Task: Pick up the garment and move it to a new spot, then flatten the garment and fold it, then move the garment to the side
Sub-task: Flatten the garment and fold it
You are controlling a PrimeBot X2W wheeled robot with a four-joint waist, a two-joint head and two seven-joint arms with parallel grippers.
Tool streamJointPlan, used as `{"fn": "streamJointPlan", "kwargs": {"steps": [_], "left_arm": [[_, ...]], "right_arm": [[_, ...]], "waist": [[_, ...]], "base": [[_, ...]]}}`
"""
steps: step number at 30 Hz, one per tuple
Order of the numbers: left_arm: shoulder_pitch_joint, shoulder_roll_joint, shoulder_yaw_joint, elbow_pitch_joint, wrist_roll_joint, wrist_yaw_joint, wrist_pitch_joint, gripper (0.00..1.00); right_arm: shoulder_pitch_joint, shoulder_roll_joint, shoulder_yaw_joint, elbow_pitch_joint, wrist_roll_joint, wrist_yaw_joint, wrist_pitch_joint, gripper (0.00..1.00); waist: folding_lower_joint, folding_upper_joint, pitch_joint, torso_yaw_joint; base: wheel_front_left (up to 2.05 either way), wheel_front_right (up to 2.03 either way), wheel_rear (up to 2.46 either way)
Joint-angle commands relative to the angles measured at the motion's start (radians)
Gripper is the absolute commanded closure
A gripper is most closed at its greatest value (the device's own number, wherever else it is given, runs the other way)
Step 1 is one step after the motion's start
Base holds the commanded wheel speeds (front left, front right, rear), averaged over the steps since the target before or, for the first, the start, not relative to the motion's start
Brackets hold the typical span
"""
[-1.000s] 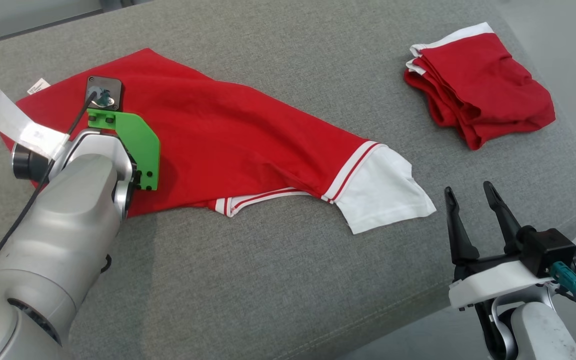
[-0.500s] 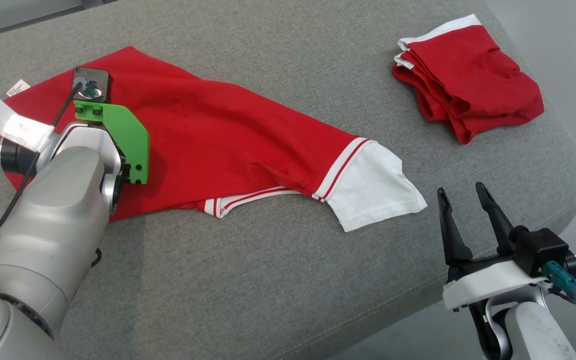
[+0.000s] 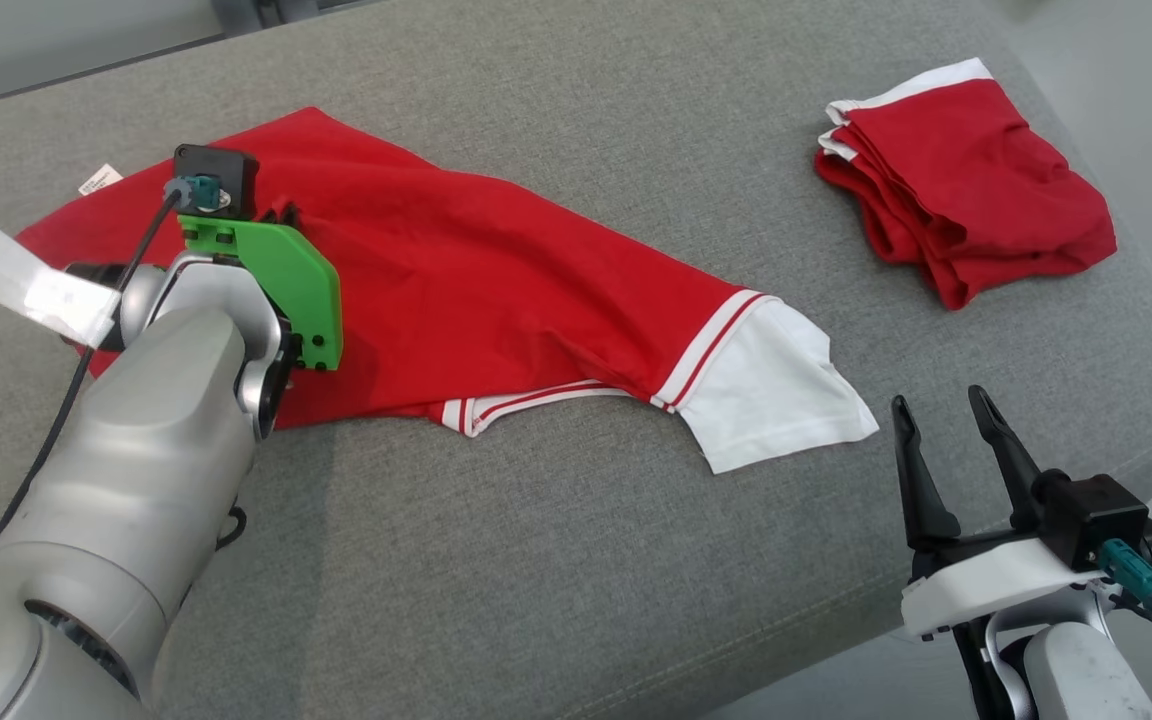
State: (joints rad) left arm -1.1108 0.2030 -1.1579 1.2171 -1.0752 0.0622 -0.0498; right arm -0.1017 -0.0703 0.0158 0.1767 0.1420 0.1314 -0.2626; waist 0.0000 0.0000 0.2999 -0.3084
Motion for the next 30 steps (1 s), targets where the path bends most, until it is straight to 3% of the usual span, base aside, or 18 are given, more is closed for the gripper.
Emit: {"fn": "streamJointPlan", "kwargs": {"steps": [1,7,12,17,24,30], "left_arm": [[0.028,0.004,0.011,-0.013,-0.014,-0.013,-0.036,1.0],[0.152,0.052,0.052,-0.093,-0.062,-0.032,-0.129,1.0],[0.315,0.128,0.074,-0.243,-0.096,0.027,-0.166,1.0],[0.51,0.245,0.09,-0.524,-0.139,0.127,-0.166,1.0],[0.725,0.403,0.131,-0.952,-0.209,0.327,-0.169,1.0],[0.823,0.465,0.126,-1.174,-0.217,0.43,-0.171,1.0]], "right_arm": [[0.017,-0.003,-0.004,-0.002,-0.007,-0.002,-0.003,0.0],[0.067,-0.005,-0.032,-0.014,-0.015,-0.002,-0.003,0.0],[0.116,-0.008,-0.053,-0.022,-0.022,-0.002,-0.003,0.0],[0.127,-0.017,-0.064,-0.033,-0.024,-0.002,-0.003,0.0],[0.107,-0.031,-0.054,-0.039,-0.027,-0.002,-0.003,0.0],[0.118,-0.04,-0.055,-0.039,-0.026,-0.002,-0.003,0.0]], "waist": [[0.0,0.0,-0.024,0.018],[0.0,0.0,-0.073,0.05],[0.0,0.0,-0.096,0.108],[0.0,0.0,-0.099,0.17],[0.0,0.0,-0.097,0.229],[0.0,0.0,-0.097,0.264]], "base": [[0.0,0.0,0.0],[0.0,0.0,0.0],[0.0,0.0,0.0],[0.0,0.0,0.0],[0.0,0.0,0.0],[0.0,0.0,0.0]]}}
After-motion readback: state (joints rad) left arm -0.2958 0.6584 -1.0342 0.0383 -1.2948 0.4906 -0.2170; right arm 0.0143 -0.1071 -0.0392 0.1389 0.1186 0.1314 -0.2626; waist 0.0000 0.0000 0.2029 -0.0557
